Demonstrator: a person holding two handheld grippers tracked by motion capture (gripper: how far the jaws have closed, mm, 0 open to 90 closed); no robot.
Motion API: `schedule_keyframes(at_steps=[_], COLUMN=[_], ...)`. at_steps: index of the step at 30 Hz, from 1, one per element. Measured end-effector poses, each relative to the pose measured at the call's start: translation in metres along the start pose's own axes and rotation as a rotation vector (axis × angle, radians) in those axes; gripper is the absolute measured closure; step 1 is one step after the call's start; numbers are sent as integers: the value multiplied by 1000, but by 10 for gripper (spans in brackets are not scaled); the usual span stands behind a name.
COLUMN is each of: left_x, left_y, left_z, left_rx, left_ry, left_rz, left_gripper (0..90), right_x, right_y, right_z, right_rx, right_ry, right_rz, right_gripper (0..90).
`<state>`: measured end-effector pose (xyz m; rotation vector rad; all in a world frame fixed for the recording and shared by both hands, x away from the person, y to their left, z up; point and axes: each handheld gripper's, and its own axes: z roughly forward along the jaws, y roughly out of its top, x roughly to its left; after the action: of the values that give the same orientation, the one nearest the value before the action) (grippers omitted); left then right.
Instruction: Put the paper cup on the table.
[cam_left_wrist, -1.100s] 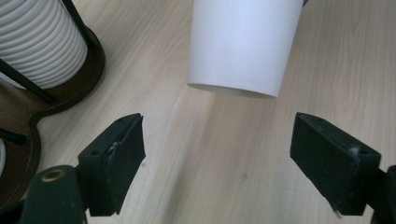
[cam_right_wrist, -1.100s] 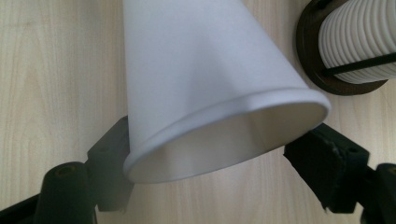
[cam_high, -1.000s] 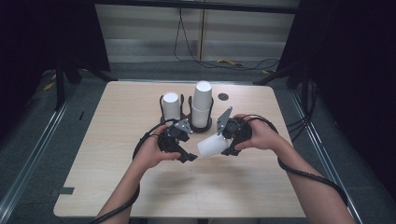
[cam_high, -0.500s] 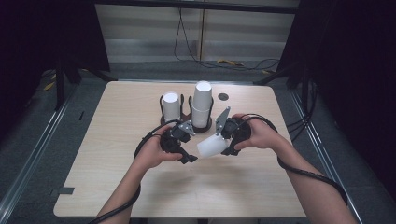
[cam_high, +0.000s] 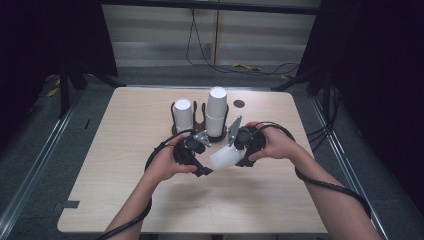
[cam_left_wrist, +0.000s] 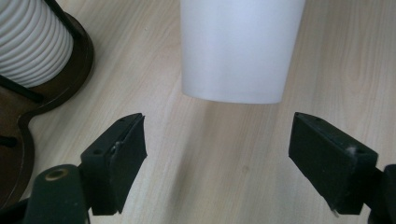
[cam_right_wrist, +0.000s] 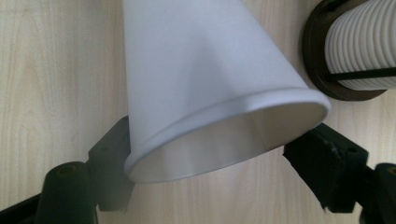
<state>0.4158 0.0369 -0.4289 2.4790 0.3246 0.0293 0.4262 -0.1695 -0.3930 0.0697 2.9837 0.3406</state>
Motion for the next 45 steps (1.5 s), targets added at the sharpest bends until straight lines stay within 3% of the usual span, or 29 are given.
schedule_keyframes(at_steps=[13, 25, 45], left_x=[-3, -4, -4], left_y=[5, 11, 13], left_z=[7, 13, 17], left_rx=[9, 21, 37], left_ry=[-20, -23, -44], left_rz=[14, 33, 15], left_gripper=[214, 296, 353], right_x=[1, 2, 3], right_y=[1, 3, 8], right_z=[1, 1, 0], right_rx=[-6, -12, -32], right_ry=[-2, 3, 0], right_rz=[-3, -13, -27], right_gripper=[217, 217, 214])
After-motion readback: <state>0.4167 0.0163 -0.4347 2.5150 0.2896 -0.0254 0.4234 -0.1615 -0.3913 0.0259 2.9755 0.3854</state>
